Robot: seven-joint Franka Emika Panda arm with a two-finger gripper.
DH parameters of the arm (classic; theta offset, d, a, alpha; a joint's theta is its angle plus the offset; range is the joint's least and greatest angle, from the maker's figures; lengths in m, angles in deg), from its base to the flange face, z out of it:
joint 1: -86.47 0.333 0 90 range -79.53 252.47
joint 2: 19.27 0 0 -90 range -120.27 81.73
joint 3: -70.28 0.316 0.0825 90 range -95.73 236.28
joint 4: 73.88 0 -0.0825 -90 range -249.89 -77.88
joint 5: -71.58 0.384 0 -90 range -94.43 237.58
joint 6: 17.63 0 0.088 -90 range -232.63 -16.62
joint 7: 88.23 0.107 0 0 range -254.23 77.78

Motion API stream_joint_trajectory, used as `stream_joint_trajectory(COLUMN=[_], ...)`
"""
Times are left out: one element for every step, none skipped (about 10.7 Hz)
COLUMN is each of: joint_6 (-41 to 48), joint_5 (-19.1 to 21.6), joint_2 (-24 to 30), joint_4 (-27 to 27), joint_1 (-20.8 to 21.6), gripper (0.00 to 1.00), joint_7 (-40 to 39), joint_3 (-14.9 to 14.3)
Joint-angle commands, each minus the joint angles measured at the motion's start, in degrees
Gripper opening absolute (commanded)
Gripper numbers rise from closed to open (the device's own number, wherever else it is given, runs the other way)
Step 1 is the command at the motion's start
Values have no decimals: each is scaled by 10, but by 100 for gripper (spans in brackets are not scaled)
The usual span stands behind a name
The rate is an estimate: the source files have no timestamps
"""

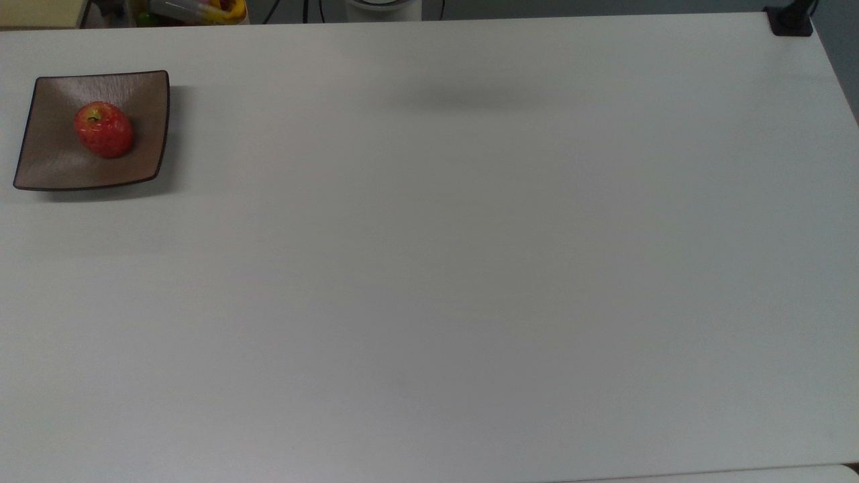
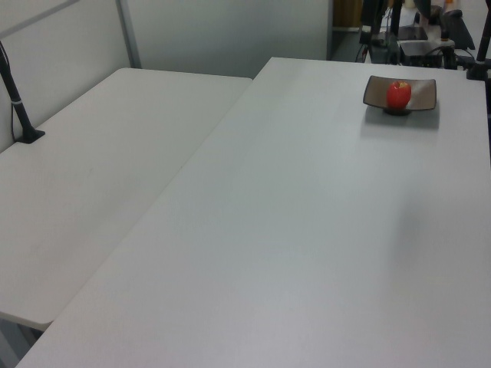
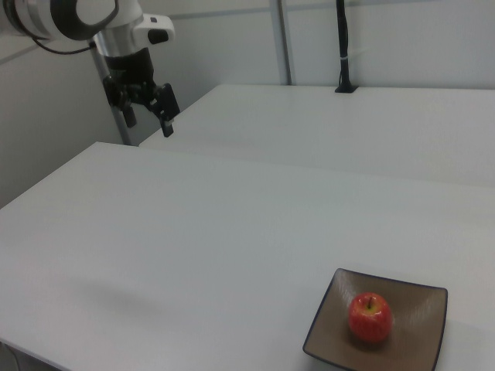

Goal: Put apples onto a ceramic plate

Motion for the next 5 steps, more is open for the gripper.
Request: stream_joint_trajectory(joint_6=[-26,-54,-71,-74,-84], joint_5=[-23,-37,-38,-40,-40], joint_2=[2,-1,-9,-12,-11], joint_4=[-45,-60,-62,-62,-63], joint_1=[19,25,25,22,21], gripper=[100,100,100,100,100], joint_7=[3,-20,-47,-75,-110], joint_3=[2,2,-1,-6,-17])
